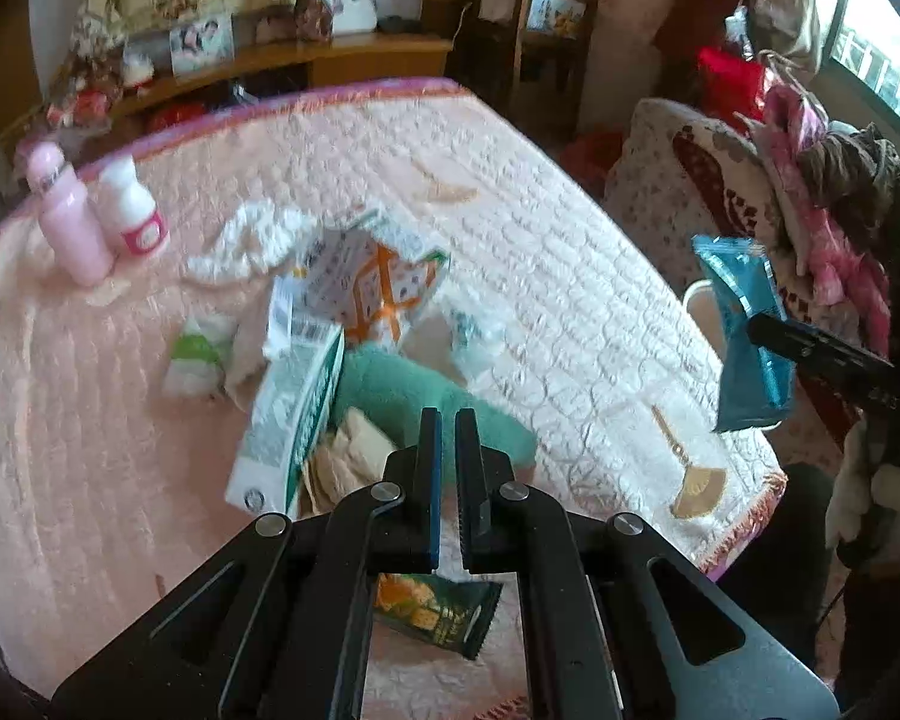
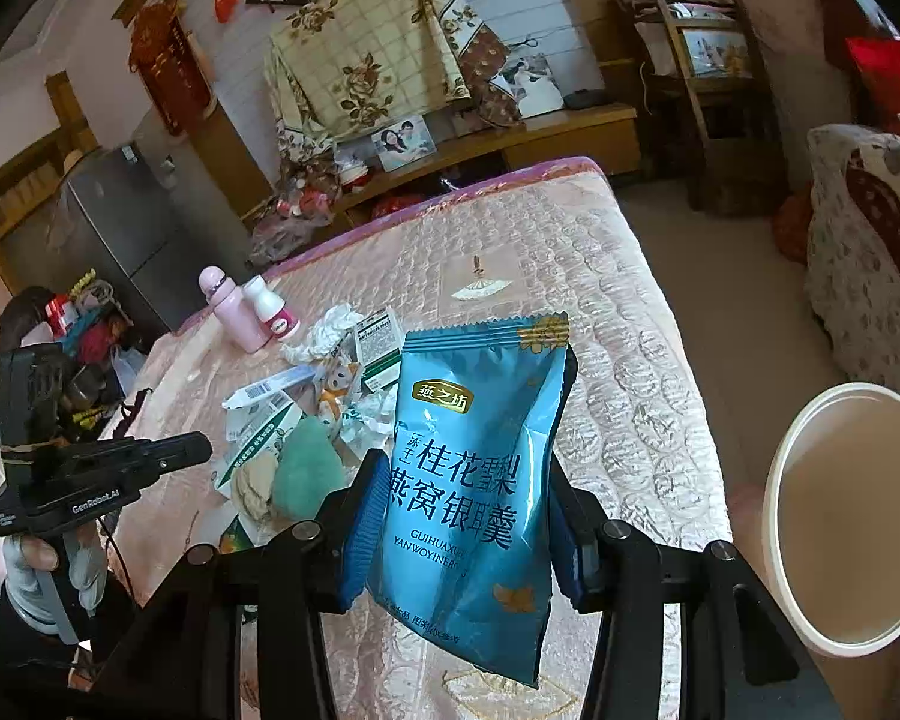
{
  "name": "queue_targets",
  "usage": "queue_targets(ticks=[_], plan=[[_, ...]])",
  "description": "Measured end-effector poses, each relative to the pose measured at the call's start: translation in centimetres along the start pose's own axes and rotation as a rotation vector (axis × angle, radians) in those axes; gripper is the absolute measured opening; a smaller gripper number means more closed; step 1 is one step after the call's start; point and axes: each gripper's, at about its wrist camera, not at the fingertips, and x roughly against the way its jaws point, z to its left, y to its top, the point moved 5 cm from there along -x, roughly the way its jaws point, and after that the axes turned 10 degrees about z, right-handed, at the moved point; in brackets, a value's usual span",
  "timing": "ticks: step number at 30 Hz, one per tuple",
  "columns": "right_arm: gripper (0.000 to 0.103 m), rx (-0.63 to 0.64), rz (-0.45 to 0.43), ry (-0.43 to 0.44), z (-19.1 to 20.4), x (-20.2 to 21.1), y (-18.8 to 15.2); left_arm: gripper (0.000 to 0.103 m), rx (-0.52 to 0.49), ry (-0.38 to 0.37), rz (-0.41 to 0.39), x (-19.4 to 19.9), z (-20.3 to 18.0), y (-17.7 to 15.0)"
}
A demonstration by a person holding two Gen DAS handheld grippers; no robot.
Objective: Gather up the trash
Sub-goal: 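Lift the blue bag with right tool while left lifts the tan paper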
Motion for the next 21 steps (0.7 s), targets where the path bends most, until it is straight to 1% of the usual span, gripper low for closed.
queue_targets(ticks=[1, 4, 6, 8, 10, 11, 13, 16, 19, 21], plan=[[0.047, 0.004, 0.000, -0.003, 0.0, 0.1, -0.1, 0.002, 0.005, 0.005, 0.011, -0.4, 0.2, -0.4], [0.047, 0.000, 0.006, 0.003, 0.0, -0.2, -0.2, 0.003, -0.001, 0.082, 0.041, -2.2, 0.7, -1.9], [0.047, 0.000, 0.018, 0.009, 0.1, -0.6, -0.2, 0.003, -0.011, 0.146, 0.066, -3.9, 1.0, -2.7], [0.047, 0.009, 0.027, 0.009, 0.5, -0.9, -0.2, 0.003, -0.012, 0.186, 0.082, -5.4, 1.4, -3.1], [0.047, 0.025, 0.036, 0.011, 1.1, -1.2, -0.3, 0.003, -0.018, 0.204, 0.088, -6.3, 1.7, -3.3], [0.047, 0.029, 0.038, 0.013, 1.3, -1.3, -0.3, 0.003, -0.025, 0.201, 0.089, -6.8, 1.8, -3.3], [0.047, 0.033, 0.044, 0.014, 1.4, -1.6, -0.3, 0.003, -0.015, 0.170, 0.092, -7.4, 2.2, -3.1], [0.047, 0.033, 0.052, 0.014, 1.6, -2.0, -0.3, 0.003, -0.008, 0.134, 0.068, -7.6, 2.4, -2.5], [0.047, 0.032, 0.060, 0.014, 1.7, -2.4, -0.4, 0.004, 0.012, 0.070, 0.080, -8.1, 2.6, -2.1], [0.048, 0.030, 0.062, 0.014, 1.7, -2.5, -0.3, 0.008, 0.027, 0.030, 0.086, -8.4, 2.8, -1.8]])
